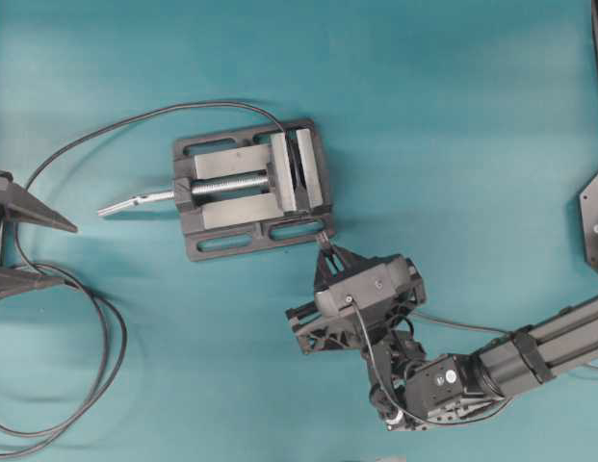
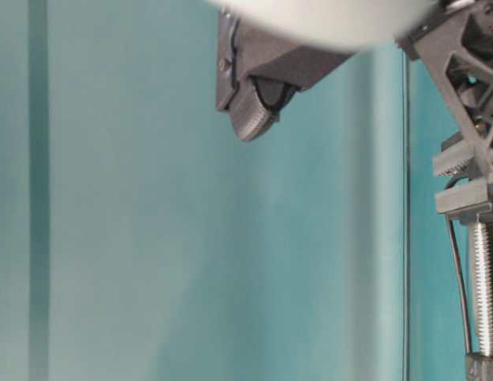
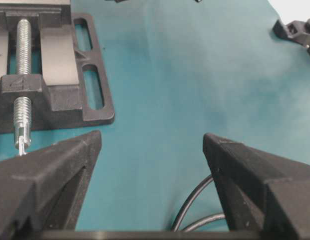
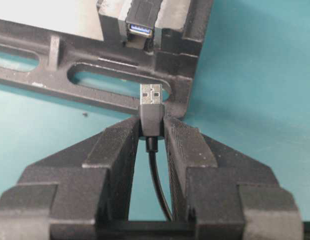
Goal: Insert the USB cable into the fixed female connector.
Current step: 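Move the right gripper to align the plug with the vise's female port, then push the USB plug forward into the female connector with the right gripper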
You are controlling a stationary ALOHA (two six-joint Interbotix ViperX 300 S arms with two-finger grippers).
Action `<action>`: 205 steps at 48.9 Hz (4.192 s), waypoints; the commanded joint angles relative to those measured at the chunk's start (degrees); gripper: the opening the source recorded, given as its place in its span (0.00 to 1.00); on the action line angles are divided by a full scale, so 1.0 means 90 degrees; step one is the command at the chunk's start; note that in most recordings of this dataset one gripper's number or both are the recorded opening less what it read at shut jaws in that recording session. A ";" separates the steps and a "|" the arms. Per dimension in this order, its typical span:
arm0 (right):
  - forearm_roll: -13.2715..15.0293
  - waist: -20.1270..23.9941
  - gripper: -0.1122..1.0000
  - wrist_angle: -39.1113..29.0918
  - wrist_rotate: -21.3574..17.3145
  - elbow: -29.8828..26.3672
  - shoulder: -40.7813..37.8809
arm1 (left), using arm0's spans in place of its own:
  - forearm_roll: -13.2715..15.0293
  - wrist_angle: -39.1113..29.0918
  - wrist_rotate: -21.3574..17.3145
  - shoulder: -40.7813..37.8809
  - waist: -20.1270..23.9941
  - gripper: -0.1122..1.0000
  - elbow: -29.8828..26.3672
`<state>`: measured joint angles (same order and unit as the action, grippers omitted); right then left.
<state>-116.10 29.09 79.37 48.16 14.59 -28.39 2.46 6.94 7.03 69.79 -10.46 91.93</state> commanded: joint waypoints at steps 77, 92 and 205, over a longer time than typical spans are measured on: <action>-0.0107 -0.0430 0.29 0.0547 -0.0088 -0.1025 -0.0293 | -0.0020 0.0059 -0.0029 -0.0107 -0.0020 0.99 -0.0146; -0.0107 -0.0508 0.29 0.0566 -0.0098 -0.1035 -0.0293 | -0.0010 0.0059 -0.0029 -0.0107 -0.0029 0.99 -0.0146; -0.0059 -0.1074 0.29 0.0488 -0.0332 -0.0840 -0.0303 | -0.0010 0.0059 -0.0029 -0.0107 -0.0020 0.99 -0.0146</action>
<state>-117.33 22.68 83.32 44.91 7.38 -32.17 2.46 6.94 7.03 69.79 -10.46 91.93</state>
